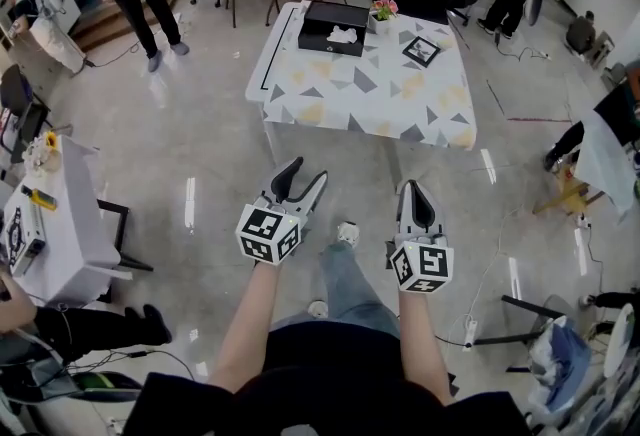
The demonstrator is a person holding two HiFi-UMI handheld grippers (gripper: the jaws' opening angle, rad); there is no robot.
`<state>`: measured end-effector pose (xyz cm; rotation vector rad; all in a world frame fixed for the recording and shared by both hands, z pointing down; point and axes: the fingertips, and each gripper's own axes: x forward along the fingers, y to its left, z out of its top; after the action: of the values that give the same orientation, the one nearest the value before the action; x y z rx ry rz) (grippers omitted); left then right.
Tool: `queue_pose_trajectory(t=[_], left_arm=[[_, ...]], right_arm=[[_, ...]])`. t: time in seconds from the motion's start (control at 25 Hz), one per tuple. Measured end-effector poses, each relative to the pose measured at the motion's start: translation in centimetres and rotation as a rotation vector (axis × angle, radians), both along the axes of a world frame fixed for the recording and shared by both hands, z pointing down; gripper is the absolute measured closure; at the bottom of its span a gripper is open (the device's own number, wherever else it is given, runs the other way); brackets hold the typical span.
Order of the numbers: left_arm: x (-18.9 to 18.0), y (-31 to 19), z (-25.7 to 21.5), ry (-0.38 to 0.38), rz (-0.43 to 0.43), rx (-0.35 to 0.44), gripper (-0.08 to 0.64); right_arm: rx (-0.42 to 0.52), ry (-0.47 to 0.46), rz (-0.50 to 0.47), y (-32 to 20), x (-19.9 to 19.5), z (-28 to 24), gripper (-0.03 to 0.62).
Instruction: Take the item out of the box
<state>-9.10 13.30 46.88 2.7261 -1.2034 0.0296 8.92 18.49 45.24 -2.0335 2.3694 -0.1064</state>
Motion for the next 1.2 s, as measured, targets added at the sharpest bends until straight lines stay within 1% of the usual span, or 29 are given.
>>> queue_pose_trajectory(t=[0.2,0.4,0.68,0.8,1.0,1.2], left_arm=[[0.2,-3.3,0.1,-0.007,-0.016,0.010,0.336],[0.6,-8.2,0.6,-0.003,-0.039,0.012,0.336],[2.0,-18.7,1.3,-0.007,-0.077,-0.003,0.336],[3.4,-23.4,1.4,-0.024,-0.076,-0.008,0.336],[5.2,-31.2,1.2,-0.040,-0.083,-0.007,0.336],[6.3,-38.0,2.0,-0.048,-0.099,-0.037,0.336]], right_arm=[[0.001,-0.009,0.000,-3.5,0.7,0.4,0.589],[0.005,0.001,-0.032,-8.8,0.7,0.8,0.589],[-0.015,-0.008,-0.056,-19.9,2.4,1.5,0.589],[-0.016,-0.016,-0.064,-25.1,3.3,1.3,0.589],[-0.021,-0.002,-0.089,-32.9,4.5,1.1,0.589],[-0.057,0.000,-0.107,-40.6,5.7,1.7,0.589]])
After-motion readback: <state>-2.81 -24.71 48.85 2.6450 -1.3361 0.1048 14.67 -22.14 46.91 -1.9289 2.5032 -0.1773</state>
